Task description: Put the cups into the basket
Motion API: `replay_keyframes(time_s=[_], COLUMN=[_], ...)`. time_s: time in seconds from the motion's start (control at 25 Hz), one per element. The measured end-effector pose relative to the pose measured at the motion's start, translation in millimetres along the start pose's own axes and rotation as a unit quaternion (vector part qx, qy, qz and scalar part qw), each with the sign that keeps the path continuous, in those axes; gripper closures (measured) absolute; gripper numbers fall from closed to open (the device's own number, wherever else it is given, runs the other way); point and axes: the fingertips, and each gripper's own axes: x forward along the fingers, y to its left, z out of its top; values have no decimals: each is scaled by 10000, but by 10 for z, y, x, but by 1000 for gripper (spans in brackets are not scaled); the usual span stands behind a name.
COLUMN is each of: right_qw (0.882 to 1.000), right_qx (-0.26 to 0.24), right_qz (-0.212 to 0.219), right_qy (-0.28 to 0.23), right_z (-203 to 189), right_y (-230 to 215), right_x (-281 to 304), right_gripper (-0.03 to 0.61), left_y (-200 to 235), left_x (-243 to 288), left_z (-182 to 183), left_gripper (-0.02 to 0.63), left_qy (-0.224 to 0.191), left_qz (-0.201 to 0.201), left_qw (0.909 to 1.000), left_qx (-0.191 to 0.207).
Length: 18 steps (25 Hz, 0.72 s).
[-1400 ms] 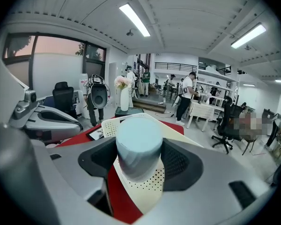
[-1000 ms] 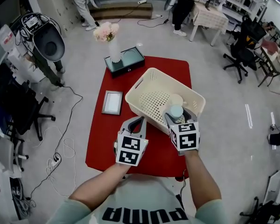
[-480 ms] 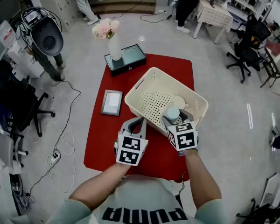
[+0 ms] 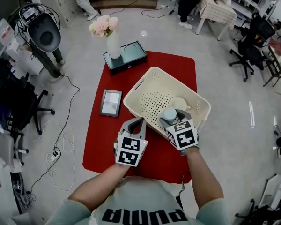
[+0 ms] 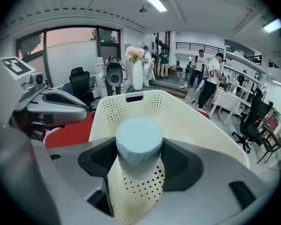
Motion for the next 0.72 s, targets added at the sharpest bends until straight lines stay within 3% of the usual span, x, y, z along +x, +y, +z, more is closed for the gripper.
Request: replay_keyframes(time_s=[0.2,0.72], right_qw=[9996,9934], right_qx=[-33,-759], right_qz=[238,602], right_qy=[143,607], right_z=[37,-31], right_y=[40,120], right_x=[98,442], right_gripper=[278,278], left_y=[47,206], left_x=[53,101], left_z=[-15,-73], left_gripper=[611,611], left_qy=[59,82], left_qz=[5,70], left_qw=[10000,9998], left_qx=[-37,-190])
